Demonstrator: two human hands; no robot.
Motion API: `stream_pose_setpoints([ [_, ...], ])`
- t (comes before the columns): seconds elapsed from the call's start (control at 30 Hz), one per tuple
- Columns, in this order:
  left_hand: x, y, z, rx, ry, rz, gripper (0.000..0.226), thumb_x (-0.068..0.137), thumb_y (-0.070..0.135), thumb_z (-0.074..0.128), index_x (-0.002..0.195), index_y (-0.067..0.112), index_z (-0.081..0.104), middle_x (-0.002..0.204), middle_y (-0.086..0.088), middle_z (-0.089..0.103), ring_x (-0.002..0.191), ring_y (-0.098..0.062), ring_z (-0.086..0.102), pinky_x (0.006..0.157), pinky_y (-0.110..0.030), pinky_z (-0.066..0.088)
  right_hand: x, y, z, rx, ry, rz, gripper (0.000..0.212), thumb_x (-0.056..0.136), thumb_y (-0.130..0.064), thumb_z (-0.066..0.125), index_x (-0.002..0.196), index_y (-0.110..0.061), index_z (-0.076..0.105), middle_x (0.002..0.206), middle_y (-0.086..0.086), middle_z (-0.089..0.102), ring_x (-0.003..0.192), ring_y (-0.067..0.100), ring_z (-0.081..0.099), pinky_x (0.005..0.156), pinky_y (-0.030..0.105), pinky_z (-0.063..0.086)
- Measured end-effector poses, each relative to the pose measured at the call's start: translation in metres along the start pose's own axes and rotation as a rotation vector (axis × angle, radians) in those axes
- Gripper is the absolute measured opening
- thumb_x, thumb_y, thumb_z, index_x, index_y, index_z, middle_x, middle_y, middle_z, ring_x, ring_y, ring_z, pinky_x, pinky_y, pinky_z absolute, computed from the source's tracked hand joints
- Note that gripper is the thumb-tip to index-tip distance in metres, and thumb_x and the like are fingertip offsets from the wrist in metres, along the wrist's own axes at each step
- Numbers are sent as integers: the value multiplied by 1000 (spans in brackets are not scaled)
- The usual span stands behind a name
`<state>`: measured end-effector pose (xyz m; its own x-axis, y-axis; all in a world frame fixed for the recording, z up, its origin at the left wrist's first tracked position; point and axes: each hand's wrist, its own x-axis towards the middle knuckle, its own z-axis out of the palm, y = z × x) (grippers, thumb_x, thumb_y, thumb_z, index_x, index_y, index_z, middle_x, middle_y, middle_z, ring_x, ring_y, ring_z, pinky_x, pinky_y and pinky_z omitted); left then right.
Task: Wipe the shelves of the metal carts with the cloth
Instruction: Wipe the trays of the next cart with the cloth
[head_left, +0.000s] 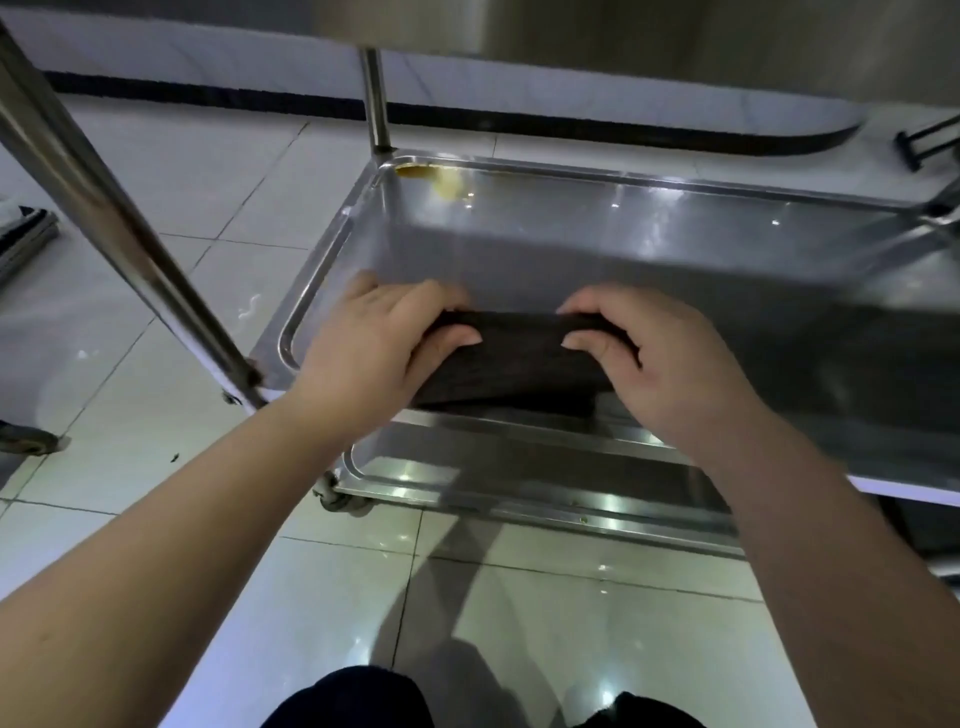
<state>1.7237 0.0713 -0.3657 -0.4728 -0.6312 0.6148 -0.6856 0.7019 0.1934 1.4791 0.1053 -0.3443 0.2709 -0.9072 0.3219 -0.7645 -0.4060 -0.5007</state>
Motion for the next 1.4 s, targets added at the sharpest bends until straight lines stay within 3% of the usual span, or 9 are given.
stream_pose_setpoints([
  [0.23, -56, 69, 45, -269, -196, 114, 37, 99, 39, 48, 105, 7, 65, 89, -3, 71, 78, -12, 50, 79, -24, 33, -121, 34, 4, 65, -41, 80, 17, 92, -24, 56, 105, -22, 67, 82, -14, 57, 82, 5, 47, 69, 24, 40],
  [0.43, -95, 97, 127, -253, -556, 183, 38, 93, 38, 55, 110, 6, 67, 88, -9, 70, 79, -28, 64, 80, -32, 40, -195, 95, 53, 93, -107, 221, 15, 90, -12, 59, 102, -14, 68, 89, -11, 57, 88, 11, 52, 74, 32, 45],
  [0.57, -106, 103, 189, -278, -754, 80, 27, 97, 25, 58, 120, 14, 64, 106, -7, 68, 98, -27, 62, 89, -37, 43, -227, 141, 89, 92, -162, 409, 16, 94, -13, 61, 109, -14, 67, 101, 1, 63, 99, 24, 58, 83, 37, 47],
  [0.7, -91, 110, 244, -235, -703, 54, 22, 97, 20, 55, 115, 19, 66, 106, -2, 68, 99, -22, 62, 91, -40, 45, -230, 187, 102, 40, -79, 506, 20, 95, -18, 59, 113, -14, 66, 108, 10, 64, 102, 29, 57, 88, 37, 45],
  [0.9, -26, 130, 324, -187, -221, -207, 28, 96, 30, 47, 120, 32, 61, 116, -4, 65, 106, -23, 58, 89, -36, 46, -199, 257, 79, -161, 331, 418, 26, 95, -29, 56, 116, -16, 65, 104, 4, 67, 94, 28, 58, 83, 35, 45],
  [0.97, -34, 138, 358, -116, -278, -252, 29, 96, 29, 49, 121, 29, 64, 117, -5, 66, 110, -29, 58, 97, -40, 42, -210, 280, 96, -249, 241, 391, 25, 95, -23, 58, 115, -11, 66, 108, 11, 68, 99, 35, 57, 87, 40, 44],
  [1.13, -94, 128, 414, -132, -691, -273, 34, 97, 23, 51, 128, 34, 61, 144, 11, 51, 142, -15, 33, 118, -45, 14, -246, 310, 154, -238, -117, 423, 28, 96, -22, 60, 117, -6, 67, 115, 12, 63, 106, 34, 51, 92, 44, 39],
  [1.3, -95, 98, 418, -342, -427, -547, 44, 96, 23, 48, 139, 29, 52, 150, 1, 45, 138, -22, 41, 113, -47, 34, -219, 331, 147, -123, -149, 382, 40, 94, -49, 50, 103, -18, 73, 106, 5, 65, 105, 28, 55, 88, 45, 47],
  [1.4, -80, 57, 428, 54, -640, -448, 53, 103, 29, 35, 155, 27, 24, 163, 2, 16, 151, -24, 6, 122, -44, 5, -174, 347, 163, -220, -223, 293, 47, 98, -41, 47, 144, -32, 45, 154, 1, 39, 142, 31, 29, 114, 50, 28],
])
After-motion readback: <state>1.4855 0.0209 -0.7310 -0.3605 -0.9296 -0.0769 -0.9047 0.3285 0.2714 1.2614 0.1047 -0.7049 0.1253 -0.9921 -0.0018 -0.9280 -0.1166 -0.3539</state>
